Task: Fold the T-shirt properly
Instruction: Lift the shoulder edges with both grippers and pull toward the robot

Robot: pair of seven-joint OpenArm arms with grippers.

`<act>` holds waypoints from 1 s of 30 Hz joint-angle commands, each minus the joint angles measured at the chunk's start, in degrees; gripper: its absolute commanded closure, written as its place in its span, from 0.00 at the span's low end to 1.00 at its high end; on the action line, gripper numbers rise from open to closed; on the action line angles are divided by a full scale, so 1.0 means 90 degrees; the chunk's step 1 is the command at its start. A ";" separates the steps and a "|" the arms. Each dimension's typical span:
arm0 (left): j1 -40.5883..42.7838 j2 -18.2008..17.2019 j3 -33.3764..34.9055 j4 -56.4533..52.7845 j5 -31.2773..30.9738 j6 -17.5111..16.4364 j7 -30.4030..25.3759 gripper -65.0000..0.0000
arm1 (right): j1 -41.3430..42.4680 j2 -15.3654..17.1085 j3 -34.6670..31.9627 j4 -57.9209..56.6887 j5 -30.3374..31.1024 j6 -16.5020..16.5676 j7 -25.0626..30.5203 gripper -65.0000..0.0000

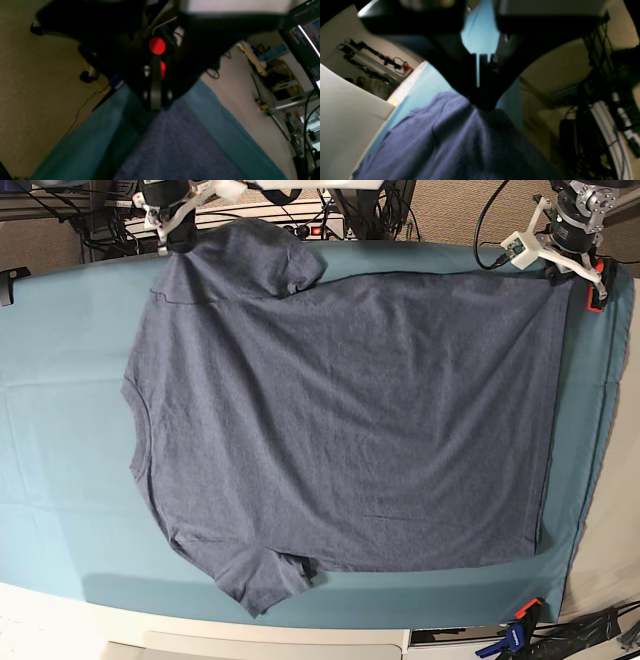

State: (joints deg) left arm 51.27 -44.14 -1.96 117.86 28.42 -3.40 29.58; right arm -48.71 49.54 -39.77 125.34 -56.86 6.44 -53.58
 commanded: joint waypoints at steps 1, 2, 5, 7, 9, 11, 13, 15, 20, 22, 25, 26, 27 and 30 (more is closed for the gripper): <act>0.0058 -0.0085 -0.0053 0.0104 0.0056 0.0095 0.0002 1.00 | -0.0151 0.0073 0.0015 0.0109 -0.0124 -0.0044 -0.0061 1.00; 0.0058 -0.0085 -0.0051 0.0109 0.0056 0.0095 0.0002 1.00 | -0.0221 0.0070 0.0015 0.0109 -0.0163 -0.0078 -0.0068 1.00; 0.0117 -0.0087 -0.0051 0.0126 0.0058 0.0097 0.0002 1.00 | -0.0359 0.0070 0.0015 0.0109 -0.0250 -0.0185 -0.0104 1.00; 0.0206 -0.0087 -0.0051 0.0158 0.0058 0.0097 0.0005 1.00 | -0.0413 0.0073 0.0015 0.0109 -0.0262 -0.0185 -0.0124 1.00; 0.0313 -0.0085 -0.0053 0.0175 0.0058 0.0100 0.0007 1.00 | -0.0442 0.0070 0.0015 0.0109 -0.0260 -0.0185 -0.0141 1.00; 0.0449 -0.0087 -0.0051 0.0199 0.0177 0.0126 0.0007 1.00 | -0.0444 0.0073 0.0015 0.0109 -0.0255 -0.0189 -0.0172 1.00; 0.0578 -0.0087 -0.0053 0.0231 0.0250 0.0270 0.0029 1.00 | -0.0447 0.0070 0.0015 0.0109 -0.0257 -0.0194 -0.0192 1.00; 0.0682 -0.0087 -0.0053 0.0253 0.0350 0.0335 0.0070 1.00 | -0.0486 0.0070 0.0015 0.0109 -0.0260 -0.0194 -0.0202 1.00; 0.0687 -0.0087 -0.0053 0.0260 0.0372 0.0401 0.0165 1.00 | -0.0721 0.0070 0.0015 0.0109 -0.0265 -0.0194 -0.0226 1.00; 0.0690 -0.0087 -0.0053 0.0260 0.0369 0.0401 0.0168 1.00 | -0.0828 0.0073 0.0017 0.0109 -0.0316 -0.0204 -0.0270 1.00; 0.0692 -0.0087 -0.0053 0.0260 0.0367 0.0401 0.0197 1.00 | -0.1022 0.0070 0.0170 0.0109 -0.0355 -0.0226 -0.0274 1.00; 0.0692 -0.0087 -0.0053 0.0260 0.0367 0.0401 0.0223 1.00 | -0.1090 0.0070 0.0272 0.0109 -0.0355 -0.0226 -0.0277 1.00; 0.0692 -0.0087 -0.0053 0.0265 0.0367 0.0401 0.0240 1.00 | -0.1166 0.0070 0.0393 0.0109 -0.0355 -0.0226 -0.0274 1.00; 0.0692 -0.0087 -0.0051 0.0265 0.0367 0.0401 0.0240 1.00 | -0.1406 0.0070 0.0833 0.0109 -0.0352 -0.0228 -0.0265 1.00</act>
State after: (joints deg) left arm 56.82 -44.29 -1.96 119.31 30.96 -0.86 31.51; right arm -60.55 49.54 -32.23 125.38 -59.44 4.71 -55.02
